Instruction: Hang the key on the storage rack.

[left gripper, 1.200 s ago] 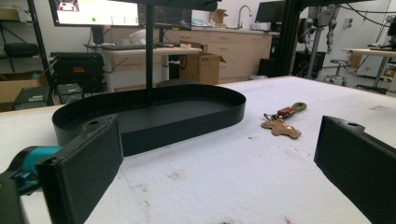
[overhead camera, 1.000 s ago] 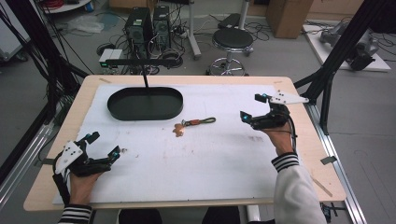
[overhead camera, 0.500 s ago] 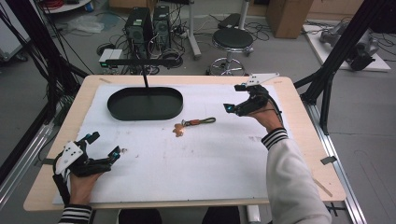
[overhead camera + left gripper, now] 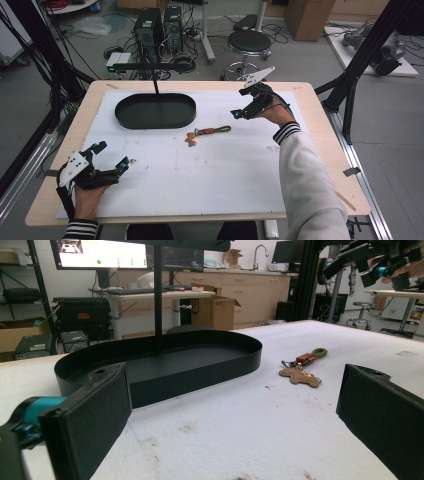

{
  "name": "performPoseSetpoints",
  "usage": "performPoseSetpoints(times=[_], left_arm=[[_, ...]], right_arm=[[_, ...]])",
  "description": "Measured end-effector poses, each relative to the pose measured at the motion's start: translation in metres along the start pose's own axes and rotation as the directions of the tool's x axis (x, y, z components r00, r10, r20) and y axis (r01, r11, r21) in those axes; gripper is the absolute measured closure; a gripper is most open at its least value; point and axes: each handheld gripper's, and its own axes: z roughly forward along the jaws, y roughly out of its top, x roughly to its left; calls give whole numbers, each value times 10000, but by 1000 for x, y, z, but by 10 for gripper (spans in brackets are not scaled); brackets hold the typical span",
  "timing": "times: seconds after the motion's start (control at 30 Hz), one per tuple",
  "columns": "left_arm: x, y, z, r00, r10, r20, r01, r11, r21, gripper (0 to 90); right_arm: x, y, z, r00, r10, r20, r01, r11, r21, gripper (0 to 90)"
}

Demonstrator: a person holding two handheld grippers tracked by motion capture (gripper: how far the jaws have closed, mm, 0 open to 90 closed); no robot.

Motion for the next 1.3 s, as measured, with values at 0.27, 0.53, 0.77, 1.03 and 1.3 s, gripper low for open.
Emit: performPoseSetpoints(times=[0.27, 0.53, 0.77, 1.03, 1.3], left_arm=[[0, 0, 0, 10000, 25, -5, -25, 10000, 43, 17], [0, 0, 0, 10000, 36, 14, -36, 10000, 13, 17], [0, 0, 0, 10000, 23, 13, -23, 10000, 21, 17], [0, 0, 0, 10000, 30, 57, -30, 10000, 30, 17], [1, 0, 0, 10000, -8, 46, 8, 10000, 36, 17]], right_arm=[[-3, 9, 18, 9983, -400, -422, 424, 9974, 582, 10], [0, 7, 42, 9956, -777, -531, 845, 9863, 1417, 10], [3, 4, 58, 9927, -1008, -658, 1122, 9725, 2040, 10], [4, -1, 76, 9885, -1298, -774, 1462, 9514, 2712, 10], [7, -6, 87, 9811, -1684, -947, 1908, 9220, 3368, 13]])
